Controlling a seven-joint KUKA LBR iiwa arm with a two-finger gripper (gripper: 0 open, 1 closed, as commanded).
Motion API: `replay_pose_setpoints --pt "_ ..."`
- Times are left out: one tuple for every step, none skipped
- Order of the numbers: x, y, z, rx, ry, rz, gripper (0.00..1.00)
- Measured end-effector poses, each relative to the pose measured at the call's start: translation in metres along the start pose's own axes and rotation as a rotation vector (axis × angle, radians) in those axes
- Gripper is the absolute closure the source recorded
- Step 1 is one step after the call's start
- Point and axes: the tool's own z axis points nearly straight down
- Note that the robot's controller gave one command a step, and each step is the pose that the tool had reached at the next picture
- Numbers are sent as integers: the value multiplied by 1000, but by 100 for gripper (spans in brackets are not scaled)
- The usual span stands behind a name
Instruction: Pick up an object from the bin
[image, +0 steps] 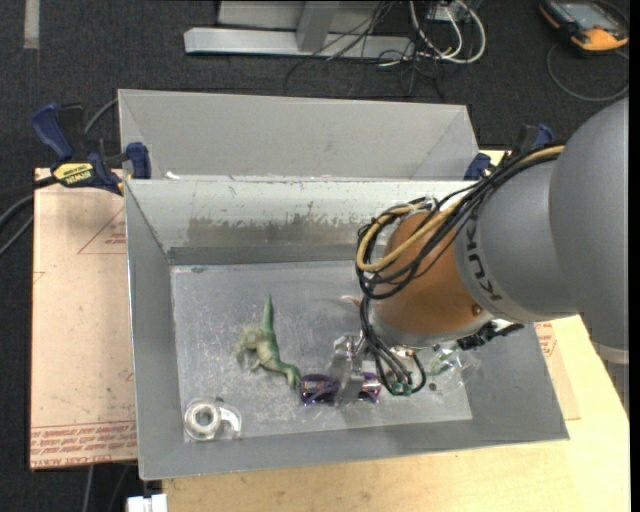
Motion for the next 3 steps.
replay_pose_setpoints --pt "0 0 0 0 0 0 100" --pt "3 6 3 -1 -1 33 100" --pt "-8 16 5 -2 -2 180 100"
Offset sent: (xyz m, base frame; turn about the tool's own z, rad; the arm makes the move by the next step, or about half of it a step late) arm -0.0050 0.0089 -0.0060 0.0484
